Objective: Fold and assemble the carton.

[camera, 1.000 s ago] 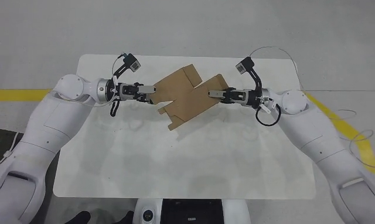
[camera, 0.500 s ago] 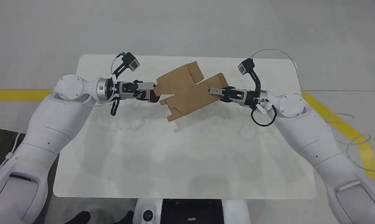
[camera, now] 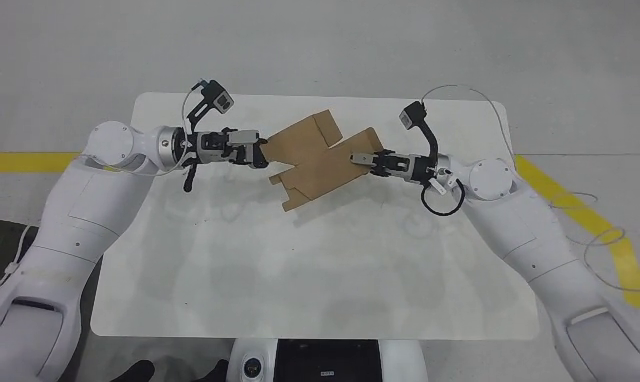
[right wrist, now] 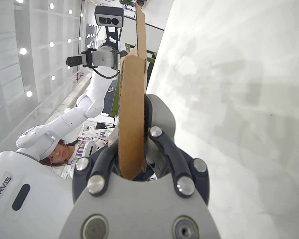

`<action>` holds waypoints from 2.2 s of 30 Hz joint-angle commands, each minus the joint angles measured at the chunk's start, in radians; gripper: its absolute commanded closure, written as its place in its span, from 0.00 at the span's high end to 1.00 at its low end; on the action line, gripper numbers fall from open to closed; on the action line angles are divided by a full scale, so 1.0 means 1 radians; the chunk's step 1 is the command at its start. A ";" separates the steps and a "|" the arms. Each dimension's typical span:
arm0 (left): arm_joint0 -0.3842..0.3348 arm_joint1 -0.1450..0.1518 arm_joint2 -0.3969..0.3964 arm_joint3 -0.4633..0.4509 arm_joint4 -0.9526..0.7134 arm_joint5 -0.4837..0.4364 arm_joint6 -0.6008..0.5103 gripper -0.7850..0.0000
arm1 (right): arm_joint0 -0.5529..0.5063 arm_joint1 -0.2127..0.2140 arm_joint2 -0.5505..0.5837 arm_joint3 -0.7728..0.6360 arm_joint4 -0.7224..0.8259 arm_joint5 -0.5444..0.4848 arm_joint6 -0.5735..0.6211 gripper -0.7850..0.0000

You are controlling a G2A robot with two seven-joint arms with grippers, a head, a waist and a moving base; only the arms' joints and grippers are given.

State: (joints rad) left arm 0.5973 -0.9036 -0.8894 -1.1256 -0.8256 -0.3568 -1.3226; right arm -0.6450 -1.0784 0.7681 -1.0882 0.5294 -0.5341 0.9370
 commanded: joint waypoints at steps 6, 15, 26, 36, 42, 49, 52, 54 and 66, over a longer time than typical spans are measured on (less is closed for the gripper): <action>-0.003 -0.017 0.010 0.021 0.038 0.040 0.068 1.00 | 0.001 -0.008 0.015 -0.004 -0.014 0.003 0.016 0.00; -0.008 -0.038 0.011 0.063 0.047 0.072 0.094 1.00 | -0.001 -0.019 0.028 -0.014 -0.031 0.010 0.031 0.00; -0.010 -0.056 0.008 0.098 0.077 0.082 0.088 0.73 | -0.007 -0.029 0.049 -0.003 -0.055 0.014 0.037 0.00; 0.005 -0.064 0.003 0.099 0.136 0.077 0.073 0.50 | -0.016 -0.035 0.066 0.004 -0.086 0.029 0.032 0.00; 0.015 -0.064 -0.012 0.095 0.160 0.070 0.074 0.47 | -0.027 -0.036 0.081 0.003 -0.104 0.037 0.031 0.00; 0.026 -0.068 -0.019 0.084 0.197 0.073 0.084 0.44 | -0.031 -0.039 0.093 -0.015 -0.126 0.052 0.034 0.00; 0.030 -0.071 -0.018 0.085 0.213 0.073 0.093 0.36 | -0.033 -0.040 0.098 -0.018 -0.134 0.055 0.035 0.00; 0.030 -0.073 -0.018 0.088 0.226 0.072 0.099 0.35 | -0.035 -0.040 0.101 -0.020 -0.139 0.057 0.037 0.00; 0.027 -0.088 -0.019 0.118 0.259 0.074 0.115 0.00 | -0.047 -0.043 0.124 -0.035 -0.161 0.062 0.044 0.00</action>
State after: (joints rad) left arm 0.6248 -0.9900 -0.9073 -1.0092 -0.5675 -0.2833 -1.2061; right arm -0.6915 -1.1208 0.8907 -1.1220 0.3697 -0.4716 0.9807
